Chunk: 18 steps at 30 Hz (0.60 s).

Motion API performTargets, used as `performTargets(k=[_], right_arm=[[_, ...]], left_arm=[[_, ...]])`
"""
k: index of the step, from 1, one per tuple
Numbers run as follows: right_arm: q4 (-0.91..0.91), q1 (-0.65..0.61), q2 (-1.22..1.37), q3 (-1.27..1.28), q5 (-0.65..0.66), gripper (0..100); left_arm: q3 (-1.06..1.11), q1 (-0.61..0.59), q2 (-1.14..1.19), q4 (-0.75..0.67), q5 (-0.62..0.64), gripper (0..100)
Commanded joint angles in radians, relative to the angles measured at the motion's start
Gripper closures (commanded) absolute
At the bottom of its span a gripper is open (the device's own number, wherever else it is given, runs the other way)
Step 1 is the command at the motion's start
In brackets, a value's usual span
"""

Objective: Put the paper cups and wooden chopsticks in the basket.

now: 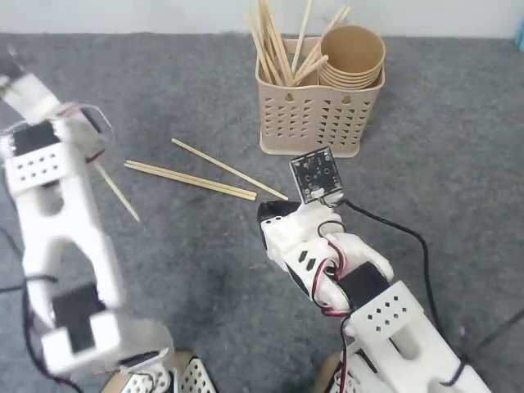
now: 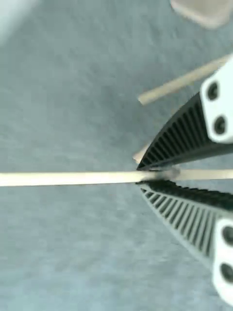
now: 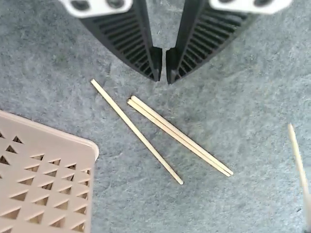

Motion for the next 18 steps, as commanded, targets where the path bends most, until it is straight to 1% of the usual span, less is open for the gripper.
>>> performTargets(k=[1, 4, 7, 10, 13, 16, 18], right_arm=[[0.004, -0.01, 0.002, -0.063, 0.017, 95.9], [0.004, -0.01, 0.004, -0.063, 0.017, 95.9], [0.005, -0.01, 0.004, -0.063, 0.017, 95.9], [0.004, -0.01, 0.004, -0.063, 0.017, 95.9], [0.002, 0.001, -0.002, -0.063, 0.017, 95.9], [-0.004, 0.087, -0.01, -0.078, 0.011, 95.9], [-0.002, 0.183, -0.01, -0.123, 0.009, 95.9]], left_arm=[[-0.019, 0.094, -0.259, -0.12, -0.017, 99], [-0.019, 0.199, -0.359, -0.262, -0.017, 99], [-0.019, 0.304, -0.4, -0.47, -0.058, 99], [-0.018, 0.422, -0.382, -0.712, -0.107, 99], [-0.015, 0.526, -0.31, -0.937, -0.117, 99], [-0.021, 0.592, -0.233, -1.096, -0.121, 99], [-0.021, 0.64, -0.19, -1.169, -0.167, 99]])
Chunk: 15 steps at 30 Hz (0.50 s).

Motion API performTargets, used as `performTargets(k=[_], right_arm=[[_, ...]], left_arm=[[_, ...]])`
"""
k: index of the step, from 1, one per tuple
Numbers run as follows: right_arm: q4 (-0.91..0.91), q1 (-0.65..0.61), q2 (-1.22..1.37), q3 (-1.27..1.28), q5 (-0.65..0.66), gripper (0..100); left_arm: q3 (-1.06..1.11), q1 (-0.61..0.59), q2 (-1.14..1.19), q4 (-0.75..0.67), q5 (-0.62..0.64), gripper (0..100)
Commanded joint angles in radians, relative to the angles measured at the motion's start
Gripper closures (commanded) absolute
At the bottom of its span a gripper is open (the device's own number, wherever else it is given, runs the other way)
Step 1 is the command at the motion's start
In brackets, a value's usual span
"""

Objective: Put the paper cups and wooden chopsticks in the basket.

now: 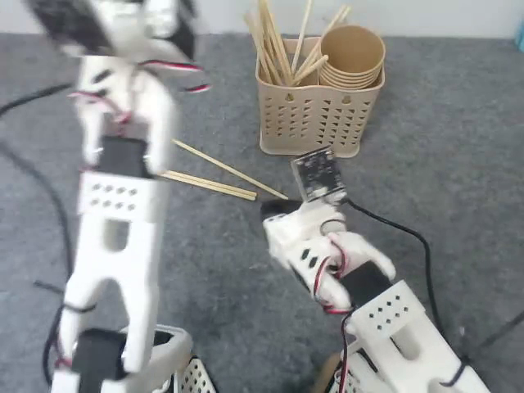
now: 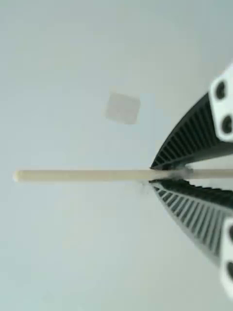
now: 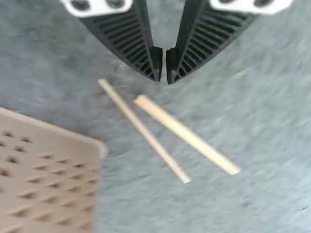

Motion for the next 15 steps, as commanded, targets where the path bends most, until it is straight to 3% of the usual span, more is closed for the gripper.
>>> performTargets(k=[1, 6, 15], right_arm=[[0.002, 0.165, -0.01, -0.126, -0.005, 95.9], [0.001, 0.338, -0.01, -0.181, -0.11, 95.9], [-0.002, 0.344, -0.008, -0.183, -0.11, 95.9]], left_arm=[[-0.021, 0.109, 0.087, -0.216, -0.091, 99], [-0.041, 0.186, 0.221, -0.27, -0.166, 99], [-0.124, 0.195, 0.417, -0.273, -0.163, 99]])
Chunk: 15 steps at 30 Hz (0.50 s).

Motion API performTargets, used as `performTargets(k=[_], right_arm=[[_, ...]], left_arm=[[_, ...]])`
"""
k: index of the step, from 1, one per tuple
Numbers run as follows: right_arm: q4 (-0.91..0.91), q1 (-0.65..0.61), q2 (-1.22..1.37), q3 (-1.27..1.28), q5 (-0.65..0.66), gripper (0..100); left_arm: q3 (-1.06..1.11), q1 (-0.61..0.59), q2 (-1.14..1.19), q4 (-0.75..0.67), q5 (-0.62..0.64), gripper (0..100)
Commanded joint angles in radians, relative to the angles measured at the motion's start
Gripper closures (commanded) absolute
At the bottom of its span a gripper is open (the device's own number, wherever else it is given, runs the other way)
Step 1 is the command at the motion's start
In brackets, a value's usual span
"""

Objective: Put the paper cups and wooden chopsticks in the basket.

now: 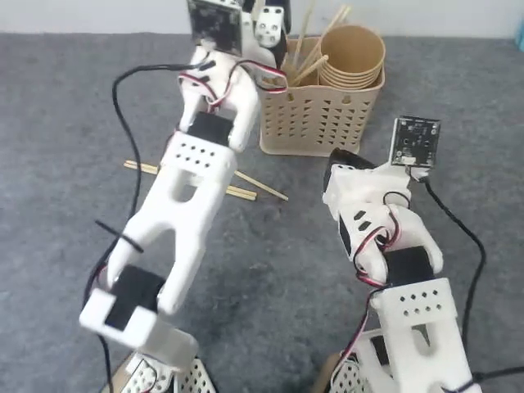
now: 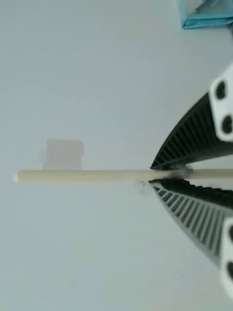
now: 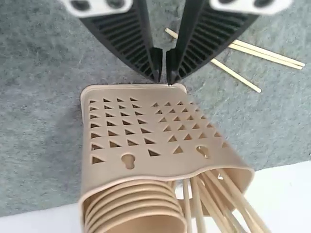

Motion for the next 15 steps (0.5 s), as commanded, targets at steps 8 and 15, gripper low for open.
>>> performTargets(k=[8, 15], right_arm=[[-0.001, 0.008, -0.005, -0.061, -0.011, 95.9], [0.007, -0.042, 0.002, -0.057, -0.009, 95.9]], left_arm=[[-0.048, -0.002, 0.017, 0.11, 0.041, 72], [-0.045, -0.098, -0.169, 0.431, 0.012, 69]])
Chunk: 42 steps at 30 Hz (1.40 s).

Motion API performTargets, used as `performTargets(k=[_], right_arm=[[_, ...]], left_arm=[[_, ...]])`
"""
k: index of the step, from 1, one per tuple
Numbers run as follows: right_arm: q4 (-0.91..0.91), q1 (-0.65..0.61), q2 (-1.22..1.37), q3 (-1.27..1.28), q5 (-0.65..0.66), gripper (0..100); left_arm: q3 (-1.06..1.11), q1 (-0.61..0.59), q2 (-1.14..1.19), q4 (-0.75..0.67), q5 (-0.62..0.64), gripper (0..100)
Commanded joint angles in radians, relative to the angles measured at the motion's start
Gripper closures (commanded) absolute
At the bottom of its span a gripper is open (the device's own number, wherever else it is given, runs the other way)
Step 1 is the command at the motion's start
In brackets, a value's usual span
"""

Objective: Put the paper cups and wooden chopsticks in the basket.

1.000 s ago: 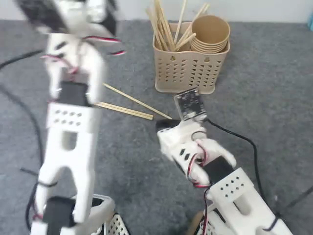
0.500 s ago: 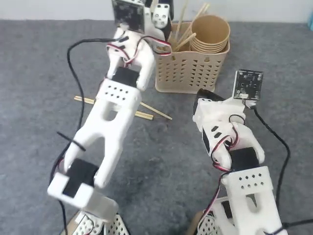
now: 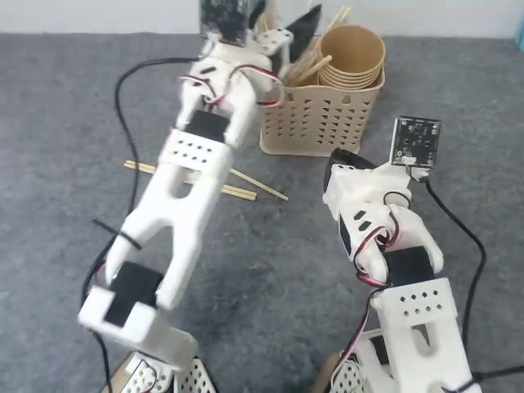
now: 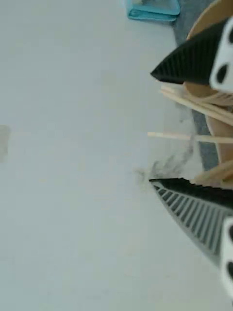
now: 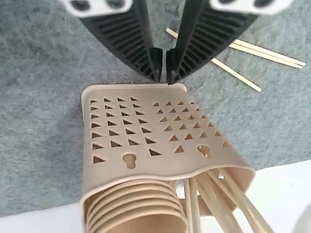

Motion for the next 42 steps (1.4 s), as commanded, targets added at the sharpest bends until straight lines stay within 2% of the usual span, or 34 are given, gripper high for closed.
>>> performTargets(k=[1, 9, 12, 14, 17, 24, 34, 42], right_arm=[[0.007, -0.038, 0.002, -0.054, -0.009, 95.9], [0.004, -0.062, 0.002, -0.037, 0.023, 95.9], [0.004, -0.062, 0.002, -0.037, 0.023, 95.9], [0.004, -0.062, 0.002, -0.037, 0.021, 95.9], [0.005, -0.07, 0.002, -0.037, 0.023, 95.9], [0.058, -0.174, 0.004, -0.029, 0.028, 95.9], [0.062, -0.186, 0.004, -0.026, 0.06, 95.9], [0.062, -0.188, 0.004, -0.026, 0.061, 95.9]], left_arm=[[-0.045, -0.091, -0.218, 0.239, -0.012, 70], [0.001, -0.334, -0.473, 0.753, -0.005, 74], [0.116, -0.423, -0.48, 0.868, 0.123, 76], [0.225, -0.476, -0.48, 0.87, 0.216, 77], [0.363, -0.509, -0.48, 0.822, 0.288, 77], [0.532, -0.474, -0.425, 0.681, 0.374, 77], [0.403, -0.465, 0.015, 0.663, 0.523, 77], [0.107, -0.471, 0.348, 0.824, 0.575, 77]])
